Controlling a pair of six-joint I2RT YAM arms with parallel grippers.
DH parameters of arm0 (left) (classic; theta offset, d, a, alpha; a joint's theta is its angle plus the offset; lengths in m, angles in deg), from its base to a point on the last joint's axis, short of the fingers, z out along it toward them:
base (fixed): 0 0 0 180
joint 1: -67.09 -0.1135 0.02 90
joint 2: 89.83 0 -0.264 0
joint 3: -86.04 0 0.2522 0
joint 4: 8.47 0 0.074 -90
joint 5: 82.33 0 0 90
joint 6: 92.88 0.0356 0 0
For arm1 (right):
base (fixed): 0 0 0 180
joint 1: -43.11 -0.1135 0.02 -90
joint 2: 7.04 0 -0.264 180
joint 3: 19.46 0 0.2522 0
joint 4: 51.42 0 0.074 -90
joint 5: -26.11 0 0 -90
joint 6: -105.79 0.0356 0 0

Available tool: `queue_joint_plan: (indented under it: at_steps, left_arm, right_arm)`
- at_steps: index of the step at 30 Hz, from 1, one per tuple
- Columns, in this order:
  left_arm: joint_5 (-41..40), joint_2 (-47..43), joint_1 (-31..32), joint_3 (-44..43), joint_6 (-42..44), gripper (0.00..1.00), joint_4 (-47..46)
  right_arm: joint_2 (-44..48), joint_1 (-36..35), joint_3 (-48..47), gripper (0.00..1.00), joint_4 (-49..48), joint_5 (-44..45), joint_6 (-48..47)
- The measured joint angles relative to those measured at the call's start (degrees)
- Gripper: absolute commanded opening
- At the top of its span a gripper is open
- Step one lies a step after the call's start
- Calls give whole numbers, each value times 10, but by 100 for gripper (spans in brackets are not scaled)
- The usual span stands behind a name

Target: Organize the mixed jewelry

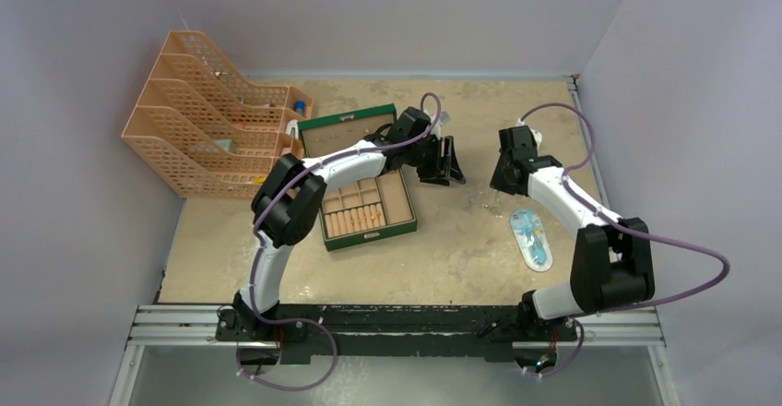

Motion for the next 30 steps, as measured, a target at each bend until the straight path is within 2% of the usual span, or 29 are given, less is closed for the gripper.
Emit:
queue_joint_plan:
  at_steps: [4, 9, 20, 30]
  left_arm:
    - [0, 19, 0, -15, -2, 52, 0]
    - [2, 44, 0, -44, 0, 59, 1]
    - [24, 76, 1, -71, 6, 68, -2]
    - [84, 81, 3, -68, 5, 69, -55]
  right_arm:
    - [22, 0, -4, 0, 9, -20, -7]
    - [58, 0, -18, 0, 14, -58, -21]
    - [124, 0, -55, 0, 24, -150, -47]
    - [147, 0, -72, 0, 34, -191, -56]
